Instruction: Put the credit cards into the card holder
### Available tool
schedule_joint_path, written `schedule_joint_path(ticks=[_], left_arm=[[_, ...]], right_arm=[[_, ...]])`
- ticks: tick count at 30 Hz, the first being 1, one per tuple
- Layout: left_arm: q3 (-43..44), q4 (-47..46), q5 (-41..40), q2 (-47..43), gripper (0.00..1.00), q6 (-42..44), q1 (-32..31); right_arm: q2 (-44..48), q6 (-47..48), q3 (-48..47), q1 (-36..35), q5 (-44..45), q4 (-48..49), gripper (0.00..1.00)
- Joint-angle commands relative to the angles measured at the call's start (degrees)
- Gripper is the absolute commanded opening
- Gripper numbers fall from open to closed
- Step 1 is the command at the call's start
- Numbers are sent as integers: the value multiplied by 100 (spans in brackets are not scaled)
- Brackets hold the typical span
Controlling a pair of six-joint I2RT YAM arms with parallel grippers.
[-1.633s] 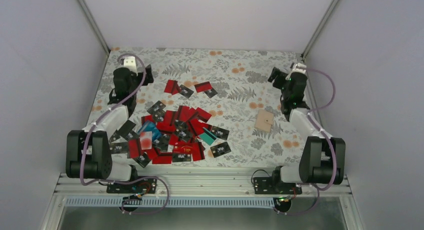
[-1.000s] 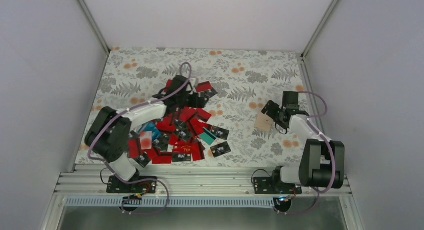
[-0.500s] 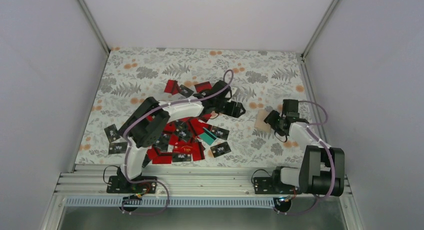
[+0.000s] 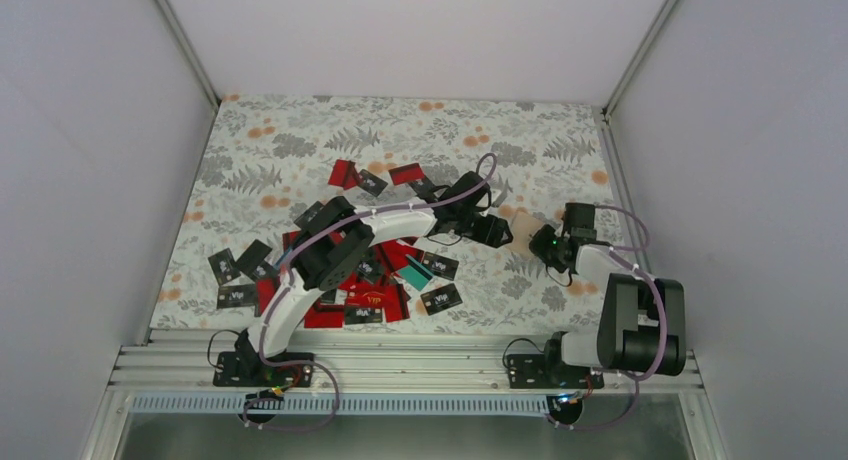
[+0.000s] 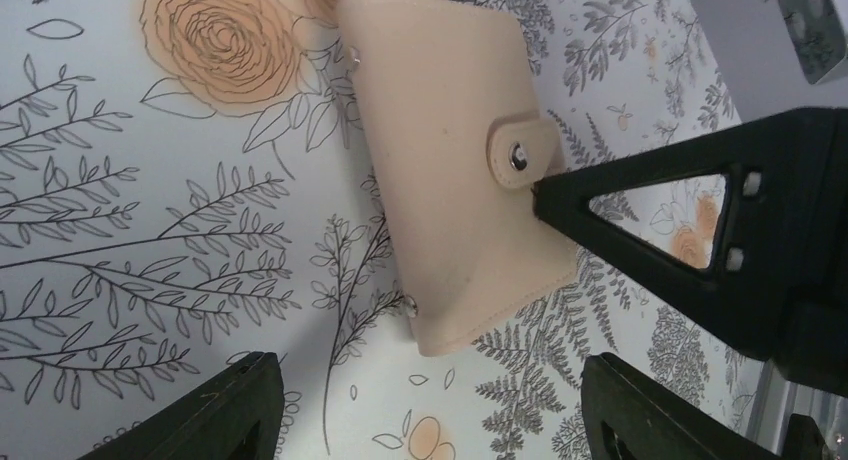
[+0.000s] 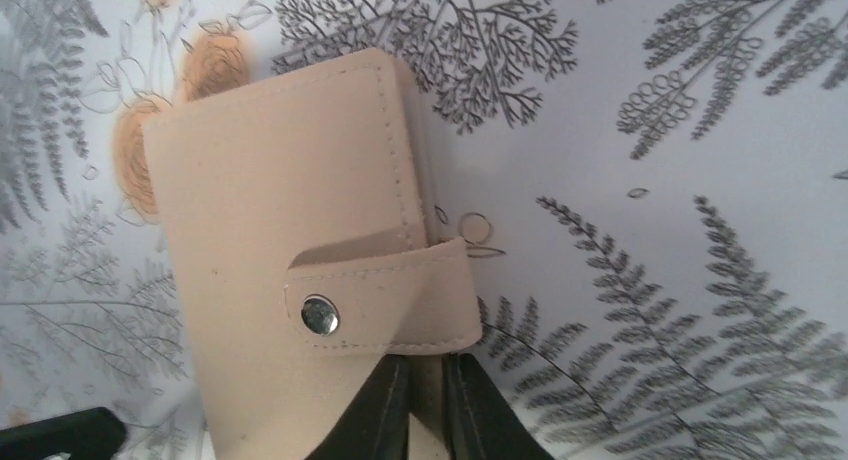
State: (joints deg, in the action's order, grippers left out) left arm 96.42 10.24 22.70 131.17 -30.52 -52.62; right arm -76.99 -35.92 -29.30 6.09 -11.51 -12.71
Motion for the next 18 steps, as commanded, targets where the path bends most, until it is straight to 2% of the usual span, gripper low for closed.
schedule_joint_path(ticks=[1, 8, 18], left_arm=[[67, 52, 95, 61, 75, -9, 4], [-170, -120, -35, -38, 73, -19, 71], [-878, -670, 78, -279, 68, -390, 291]], right_arm=[[-295, 335, 153, 31, -361, 183, 6], [-544, 654, 240, 24, -1202, 437, 4], [-536, 908, 363, 0, -1916, 451, 4]])
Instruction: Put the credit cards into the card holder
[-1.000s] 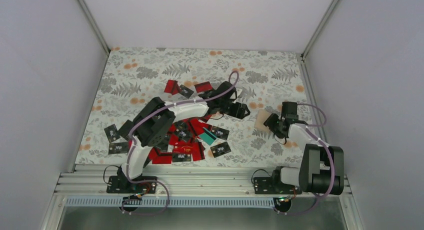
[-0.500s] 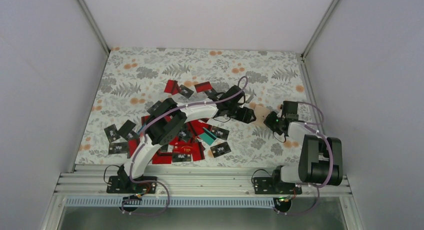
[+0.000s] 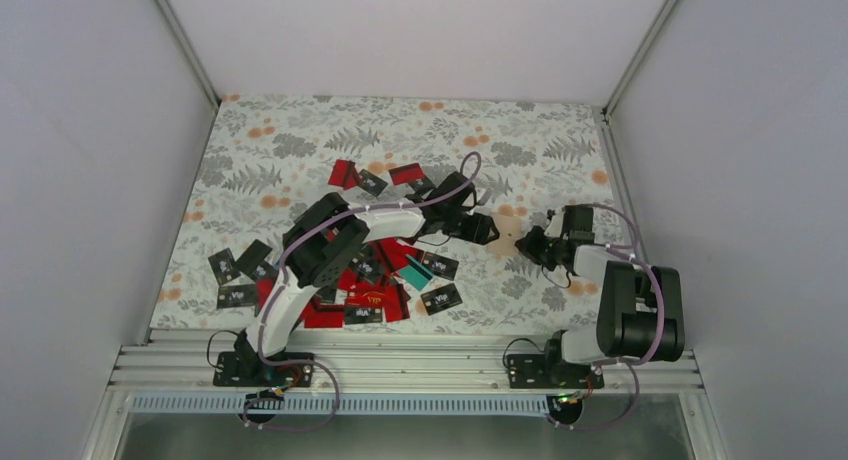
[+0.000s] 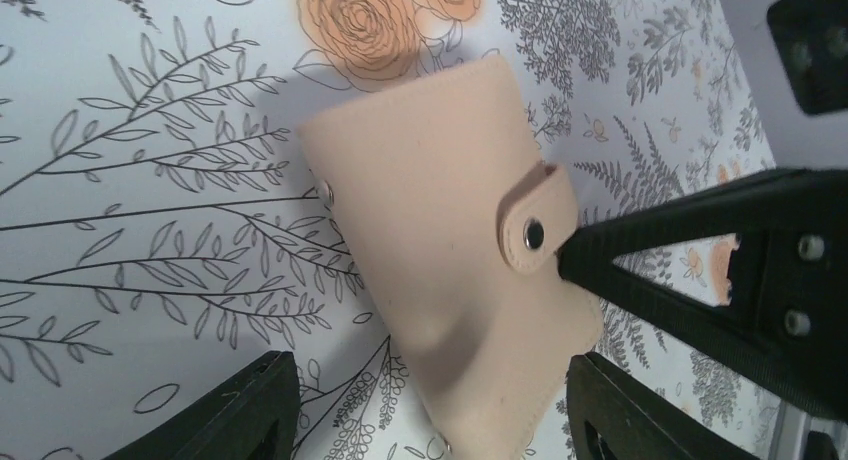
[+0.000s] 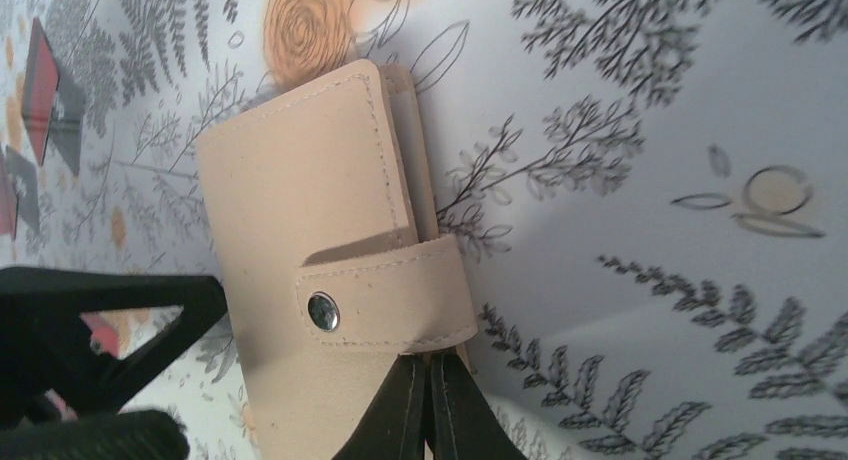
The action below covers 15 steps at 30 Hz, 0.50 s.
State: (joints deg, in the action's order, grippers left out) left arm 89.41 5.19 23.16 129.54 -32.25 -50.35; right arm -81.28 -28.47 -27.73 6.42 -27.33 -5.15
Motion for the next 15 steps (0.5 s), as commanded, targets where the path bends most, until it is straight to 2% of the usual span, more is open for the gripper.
schedule_joint_path(ticks=[1, 10, 15], left_arm=[[-228, -235, 66, -104, 67, -274, 75], [-349, -769, 461, 90, 59, -753, 109], [-398, -1119, 642, 155, 47, -978, 125]], right_arm=[[-120, 158, 214, -52, -353, -303, 4], [-264, 118, 342, -131, -543, -218, 4], [-286, 118, 412, -142, -595, -168, 4]])
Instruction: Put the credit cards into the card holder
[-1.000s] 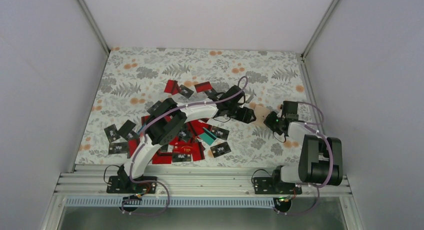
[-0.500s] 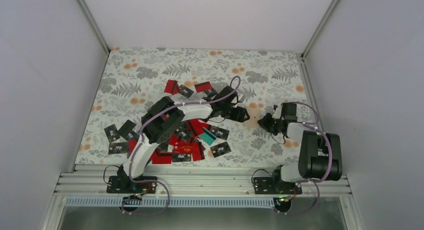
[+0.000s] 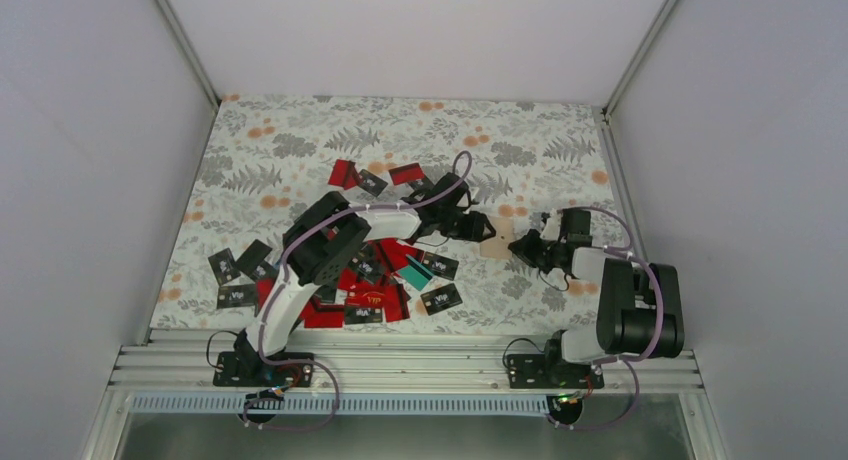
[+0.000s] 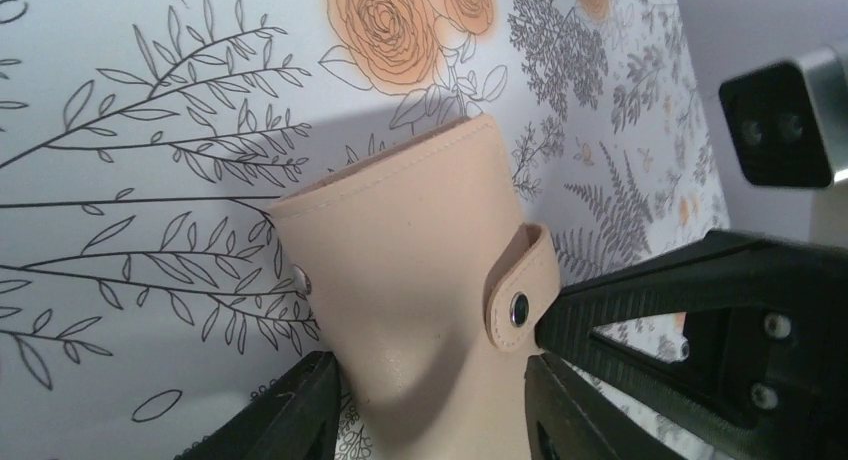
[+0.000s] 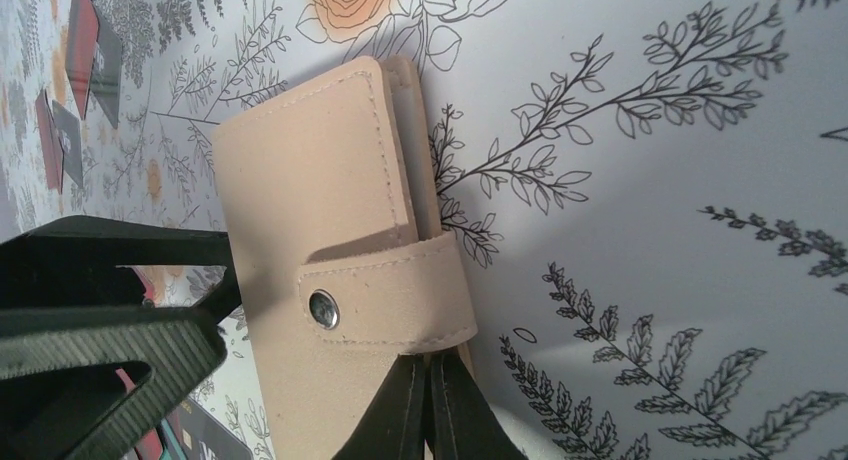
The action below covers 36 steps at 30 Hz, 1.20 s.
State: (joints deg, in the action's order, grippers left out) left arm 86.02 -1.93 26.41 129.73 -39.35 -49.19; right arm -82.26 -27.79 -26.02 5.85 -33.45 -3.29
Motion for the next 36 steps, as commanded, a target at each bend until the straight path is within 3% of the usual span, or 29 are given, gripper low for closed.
schedule_joint_path(ticks=[1, 11, 18, 25, 30, 36], left_arm=[[-60, -435, 331, 144, 44, -290, 17], [-112, -809, 448, 68, 4, -352, 22], [-305, -1127, 514, -11, 2, -332, 23], [-993, -1414, 314, -701, 2, -119, 51], [-1622, -1686, 194, -1414, 2, -11, 76], [-2063, -1325, -24, -2402, 2, 425, 139]], right_arm=[[-193, 46, 244, -86, 9, -342, 4], [-192, 50, 255, -98, -48, -297, 4], [-79, 100, 223, -95, -130, -286, 5], [302, 242, 164, -93, -464, -314, 49], [979, 353, 137, -98, -717, -416, 68], [1962, 439, 19, -98, -1355, -293, 88]])
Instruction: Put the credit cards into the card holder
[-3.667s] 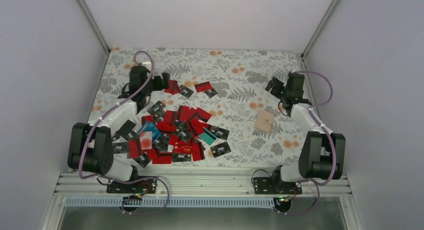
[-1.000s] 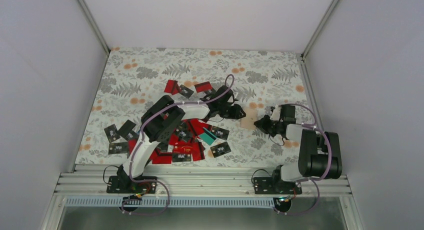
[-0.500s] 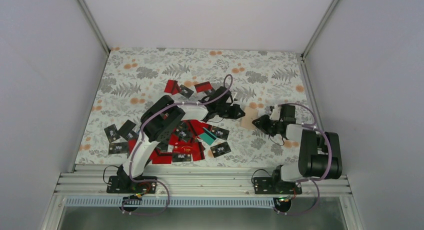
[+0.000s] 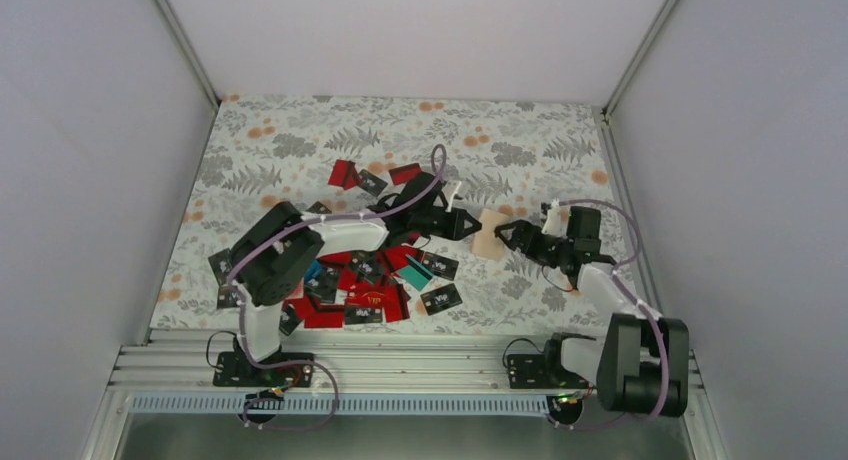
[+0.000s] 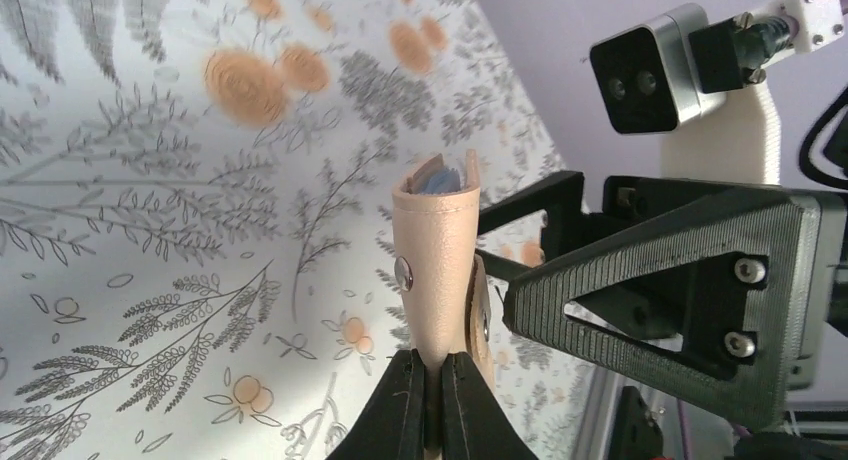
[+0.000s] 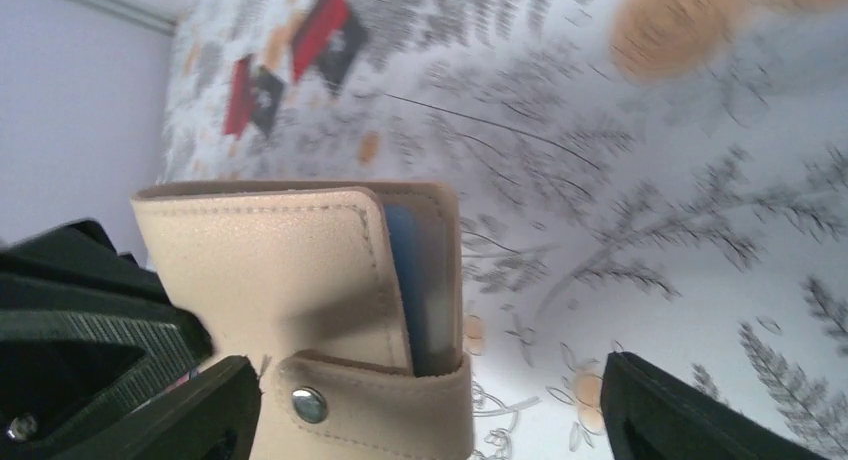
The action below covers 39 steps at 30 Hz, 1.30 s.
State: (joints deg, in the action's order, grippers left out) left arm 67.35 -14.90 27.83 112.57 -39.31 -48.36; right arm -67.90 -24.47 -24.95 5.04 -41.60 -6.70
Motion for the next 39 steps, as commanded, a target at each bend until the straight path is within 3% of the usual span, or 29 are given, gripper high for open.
schedule_joint_path(ticks=[1, 5, 15, 23, 33, 39], left_arm=[[-256, 96, -210, -880, 2, 491, 92], [-275, 957, -365, -1675, 2, 815, 284], [282, 2713, 58, -2934, 2, 1632, 692], [949, 3609, 867, -3260, 2, 2093, 893], [1087, 3723, 1587, -3377, 2, 2335, 916], [1282, 3837, 1665, -3129, 2, 2508, 916]], right_arm=[[664, 82, -135, -24, -629, 97, 90], [1012, 81, -480, -25, -1062, 247, 100], [895, -705, -1042, -370, -2621, 1615, 98], [813, -280, -1832, -1461, -2577, 1436, 92], [566, -673, -2419, -1600, -2692, 1508, 55], [437, -629, -2442, -1726, -2851, 1428, 28]])
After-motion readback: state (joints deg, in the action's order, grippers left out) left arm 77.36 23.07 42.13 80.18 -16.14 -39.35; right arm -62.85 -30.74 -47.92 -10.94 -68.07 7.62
